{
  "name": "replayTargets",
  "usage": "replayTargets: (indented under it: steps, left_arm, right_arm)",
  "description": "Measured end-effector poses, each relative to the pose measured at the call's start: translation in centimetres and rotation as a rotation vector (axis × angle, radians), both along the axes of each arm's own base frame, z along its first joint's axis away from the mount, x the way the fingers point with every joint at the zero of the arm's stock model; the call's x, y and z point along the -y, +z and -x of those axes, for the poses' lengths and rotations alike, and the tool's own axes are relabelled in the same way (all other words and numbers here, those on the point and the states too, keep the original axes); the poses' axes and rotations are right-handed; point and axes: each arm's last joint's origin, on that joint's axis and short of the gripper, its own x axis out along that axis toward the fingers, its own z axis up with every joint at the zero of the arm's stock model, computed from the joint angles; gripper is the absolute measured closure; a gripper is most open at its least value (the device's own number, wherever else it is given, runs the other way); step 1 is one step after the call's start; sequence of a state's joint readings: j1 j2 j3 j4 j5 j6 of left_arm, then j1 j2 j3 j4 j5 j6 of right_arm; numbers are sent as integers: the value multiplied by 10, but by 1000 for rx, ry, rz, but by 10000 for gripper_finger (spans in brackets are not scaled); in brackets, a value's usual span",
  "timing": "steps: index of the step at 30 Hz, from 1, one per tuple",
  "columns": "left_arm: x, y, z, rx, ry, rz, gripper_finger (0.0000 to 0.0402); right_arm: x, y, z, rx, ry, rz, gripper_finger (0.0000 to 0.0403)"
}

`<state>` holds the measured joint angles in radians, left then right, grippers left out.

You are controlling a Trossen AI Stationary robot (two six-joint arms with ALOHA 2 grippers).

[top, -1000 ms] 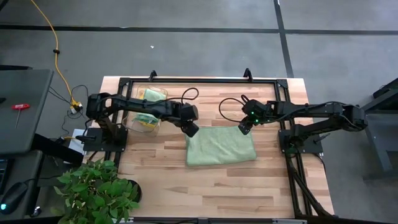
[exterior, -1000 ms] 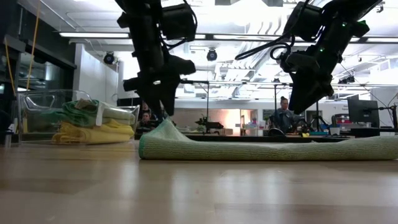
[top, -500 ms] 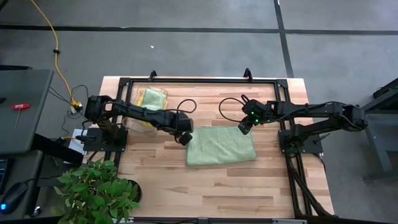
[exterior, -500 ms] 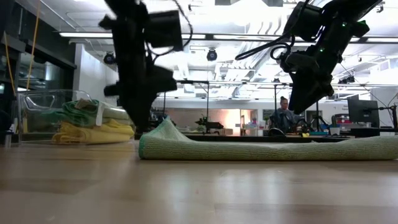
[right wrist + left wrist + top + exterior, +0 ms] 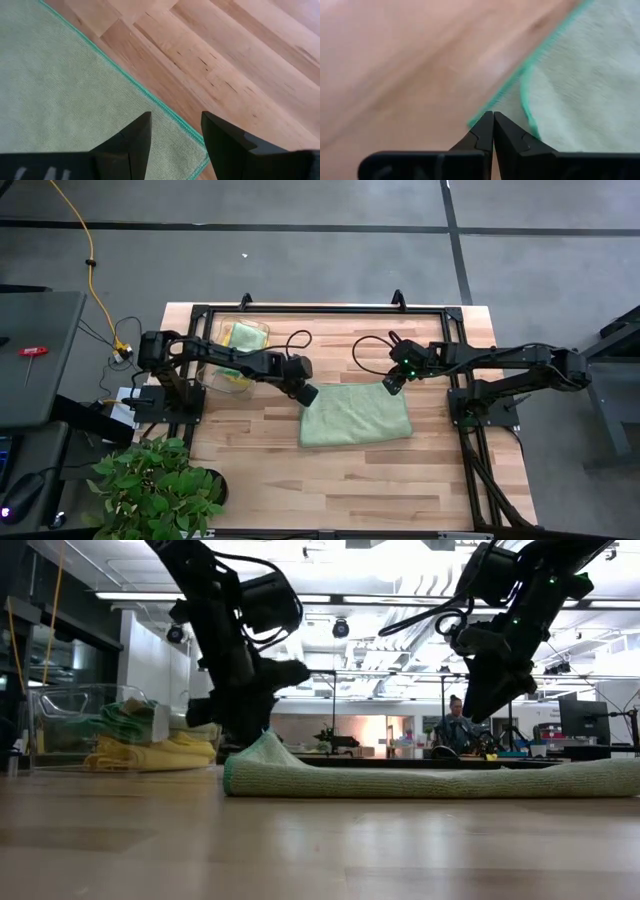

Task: Fold microfiber towels
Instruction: Fold the green towel

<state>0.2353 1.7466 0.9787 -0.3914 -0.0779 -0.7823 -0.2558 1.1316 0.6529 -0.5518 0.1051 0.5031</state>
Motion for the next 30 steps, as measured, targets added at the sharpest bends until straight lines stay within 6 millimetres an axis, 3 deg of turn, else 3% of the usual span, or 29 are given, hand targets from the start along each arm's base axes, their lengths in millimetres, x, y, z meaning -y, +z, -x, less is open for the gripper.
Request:
replayTargets:
  steps: [9,16,19,25,30]
  left_arm:
    - [1,2,-6,92,-128,132,401]
    - [9,3,-5,143,-324,353,401]
    - [8,4,-2,144,-330,394,401]
    - [-3,26,12,158,-283,379,401]
    - [-11,57,25,243,-264,306,401]
  right_arm:
    - [0,0,0,4,-13,-7,238]
    - [0,0,0,6,-13,-6,238]
    - [0,0,0,6,-12,-6,238]
    - [0,0,0,7,-17,-9,238]
    - [0,1,-1,18,-17,-7,238]
